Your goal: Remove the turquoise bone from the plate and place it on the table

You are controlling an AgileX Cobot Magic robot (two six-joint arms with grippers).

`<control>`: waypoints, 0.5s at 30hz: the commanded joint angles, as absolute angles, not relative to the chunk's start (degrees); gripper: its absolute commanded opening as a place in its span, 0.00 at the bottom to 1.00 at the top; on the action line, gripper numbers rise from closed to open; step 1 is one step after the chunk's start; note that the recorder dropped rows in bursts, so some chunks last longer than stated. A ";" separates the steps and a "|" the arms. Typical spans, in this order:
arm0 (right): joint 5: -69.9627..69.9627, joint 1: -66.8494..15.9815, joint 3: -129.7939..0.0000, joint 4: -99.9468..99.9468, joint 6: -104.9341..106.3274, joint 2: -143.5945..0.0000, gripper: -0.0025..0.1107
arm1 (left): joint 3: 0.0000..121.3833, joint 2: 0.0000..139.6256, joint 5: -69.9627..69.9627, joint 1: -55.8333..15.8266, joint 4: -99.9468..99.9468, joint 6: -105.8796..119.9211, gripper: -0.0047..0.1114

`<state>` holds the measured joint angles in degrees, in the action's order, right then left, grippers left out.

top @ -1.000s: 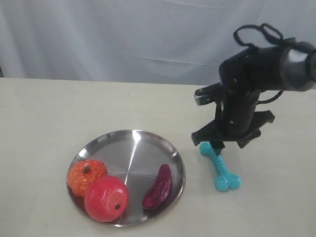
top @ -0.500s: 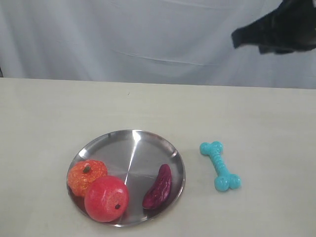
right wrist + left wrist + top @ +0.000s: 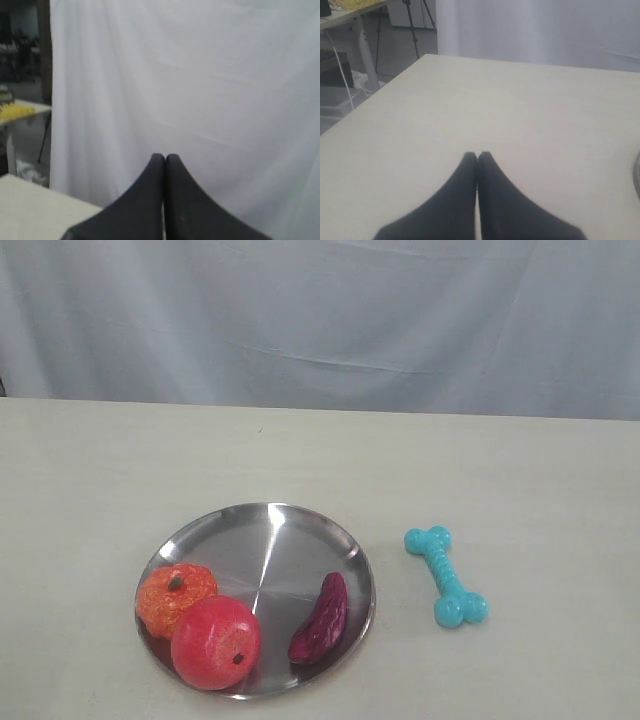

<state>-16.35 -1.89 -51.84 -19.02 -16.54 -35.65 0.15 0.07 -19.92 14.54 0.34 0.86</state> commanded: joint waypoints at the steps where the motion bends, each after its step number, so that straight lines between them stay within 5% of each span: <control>1: -7.26 -1.61 -43.39 -19.61 -16.73 -24.22 0.02 | 0.00 0.00 -19.62 14.68 0.00 0.62 0.04; 15: -12.11 -1.61 -31.00 -19.38 -16.83 -8.27 0.02 | 0.00 0.00 -19.62 14.68 0.00 0.62 0.04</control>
